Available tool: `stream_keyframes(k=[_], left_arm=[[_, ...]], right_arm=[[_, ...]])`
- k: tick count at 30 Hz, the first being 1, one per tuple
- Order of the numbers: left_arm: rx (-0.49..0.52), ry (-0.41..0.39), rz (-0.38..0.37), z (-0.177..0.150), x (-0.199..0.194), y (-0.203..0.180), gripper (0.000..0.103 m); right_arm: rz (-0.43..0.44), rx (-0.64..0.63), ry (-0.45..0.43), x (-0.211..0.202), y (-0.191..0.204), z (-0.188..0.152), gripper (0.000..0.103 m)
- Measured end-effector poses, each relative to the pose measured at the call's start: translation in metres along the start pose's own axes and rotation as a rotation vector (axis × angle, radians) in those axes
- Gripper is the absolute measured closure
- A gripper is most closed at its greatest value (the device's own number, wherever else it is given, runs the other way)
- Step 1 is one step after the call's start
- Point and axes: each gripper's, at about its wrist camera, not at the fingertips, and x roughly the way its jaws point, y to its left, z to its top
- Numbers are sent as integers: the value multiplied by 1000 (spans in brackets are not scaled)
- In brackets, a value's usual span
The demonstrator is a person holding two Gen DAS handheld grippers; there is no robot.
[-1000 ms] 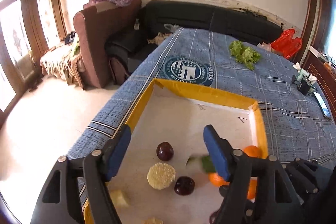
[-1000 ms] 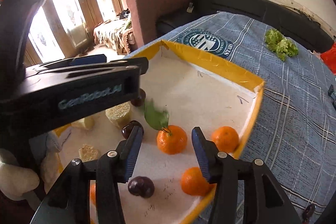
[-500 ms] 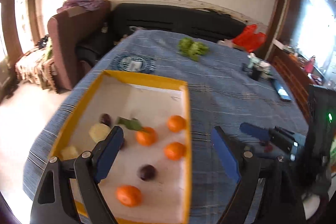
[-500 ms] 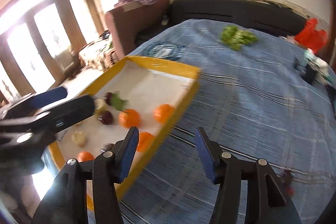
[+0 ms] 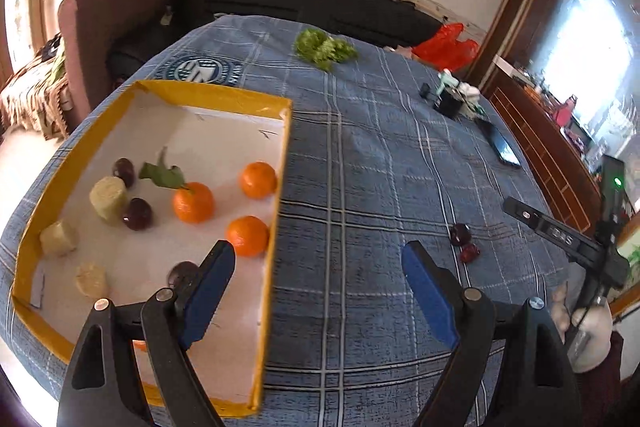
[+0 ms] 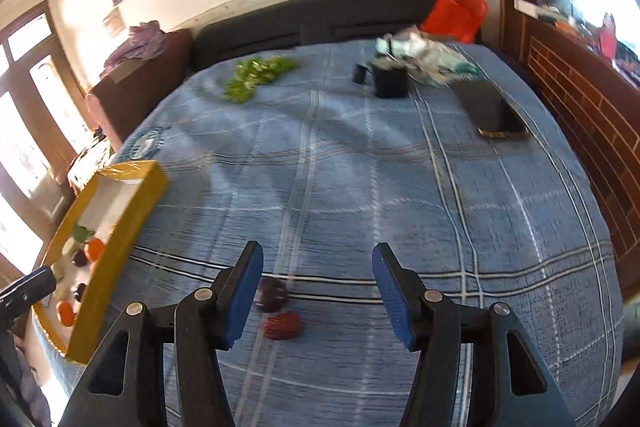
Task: Organize fruits
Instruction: 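Move both grippers back to the remaining plum and red date, then grasp the plum with the left gripper while the right grasps the red date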
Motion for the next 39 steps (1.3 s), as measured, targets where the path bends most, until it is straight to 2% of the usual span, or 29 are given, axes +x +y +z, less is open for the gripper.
stream_keyframes(k=[5, 10, 16, 17, 18, 19, 25, 30, 34, 36, 38, 39], left_arm=[[34, 2, -9, -3, 2, -8, 18], [22, 14, -42, 0, 8, -9, 18], [31, 43, -71, 4, 23, -25, 18], [38, 49, -75, 5, 26, -30, 18], [45, 56, -82, 6, 29, -34, 18], [50, 60, -89, 7, 32, -38, 18], [103, 113, -116, 10, 65, -73, 18], [122, 188, -151, 6, 104, -101, 19], [168, 206, -134, 6, 132, -125, 19], [204, 199, -126, 5, 140, -136, 22], [246, 193, -103, 3, 147, -146, 32], [259, 194, -115, 1, 150, -151, 36]], right_arm=[[69, 39, 50, 25, 1, -5, 42], [111, -30, 76, 29, 18, -22, 42], [80, -131, 100, 37, 32, -43, 42], [77, -136, 100, 39, 32, -45, 51], [75, -140, 106, 40, 32, -46, 70], [77, -140, 109, 40, 31, -47, 71], [73, -161, 69, 22, 25, -55, 71], [69, -118, 49, 4, 4, -62, 71], [76, -76, 52, 1, -12, -64, 71], [84, -62, 51, 0, -16, -65, 71], [91, -50, 48, 0, -19, -65, 71], [94, -44, 51, 1, -20, -65, 71]])
